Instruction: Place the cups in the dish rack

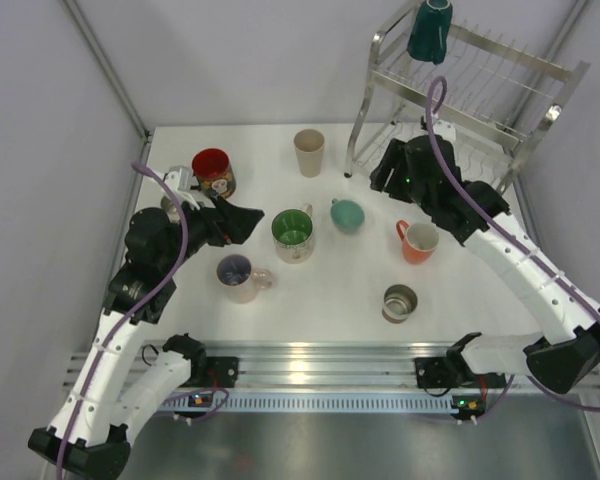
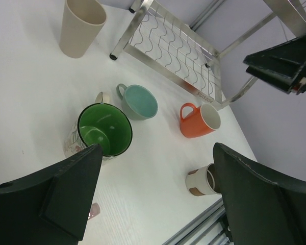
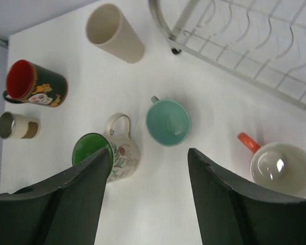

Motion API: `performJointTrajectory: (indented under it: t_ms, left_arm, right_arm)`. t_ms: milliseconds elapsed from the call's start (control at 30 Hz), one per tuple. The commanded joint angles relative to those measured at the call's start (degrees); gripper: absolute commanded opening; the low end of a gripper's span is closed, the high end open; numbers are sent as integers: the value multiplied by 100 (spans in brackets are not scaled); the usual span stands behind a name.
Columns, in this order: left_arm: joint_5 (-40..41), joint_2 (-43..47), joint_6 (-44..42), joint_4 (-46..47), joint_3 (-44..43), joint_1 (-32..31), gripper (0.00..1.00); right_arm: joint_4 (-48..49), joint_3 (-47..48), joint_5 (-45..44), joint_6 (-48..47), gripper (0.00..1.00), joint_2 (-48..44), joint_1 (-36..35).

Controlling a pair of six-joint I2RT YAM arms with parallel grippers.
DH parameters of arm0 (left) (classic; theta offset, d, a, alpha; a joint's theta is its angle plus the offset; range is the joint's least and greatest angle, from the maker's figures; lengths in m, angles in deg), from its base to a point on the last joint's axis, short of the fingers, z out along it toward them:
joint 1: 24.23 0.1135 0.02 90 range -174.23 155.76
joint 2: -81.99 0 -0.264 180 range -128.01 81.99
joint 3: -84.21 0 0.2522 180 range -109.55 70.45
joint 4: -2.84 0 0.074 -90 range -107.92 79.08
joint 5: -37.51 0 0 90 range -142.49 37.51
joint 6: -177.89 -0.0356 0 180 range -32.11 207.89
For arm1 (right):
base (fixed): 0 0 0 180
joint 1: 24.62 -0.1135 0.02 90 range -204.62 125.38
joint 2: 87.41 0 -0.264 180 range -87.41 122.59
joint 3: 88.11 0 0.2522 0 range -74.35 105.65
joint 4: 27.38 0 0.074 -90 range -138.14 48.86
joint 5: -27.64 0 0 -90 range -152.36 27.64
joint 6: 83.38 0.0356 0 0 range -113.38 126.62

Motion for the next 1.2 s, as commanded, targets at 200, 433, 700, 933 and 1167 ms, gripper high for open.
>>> performJointTrajectory:
  t_ms: [200, 433, 700, 933, 1167]
  left_arm:
    - [-130, 202, -98, 22, 95, -2, 95]
    - [-78, 255, -54, 22, 200, 7, 95]
    - [-60, 193, 16, 31, 262, -2, 95]
    - [-43, 202, 60, 22, 253, 7, 95]
    - [-43, 202, 51, 22, 323, 7, 95]
  right_arm:
    - [-1909, -479, -1765, 3763, 62, -49, -90]
    - [-3371, -777, -1899, 5545, 62, -181, 523]
    - [-2967, -1682, -853, 5502, 56, -278, 1606]
    - [-2282, -2263, -493, 5431, 56, -278, 1835]
    - [-1824, -2580, -316, 5291, 56, -76, 1896]
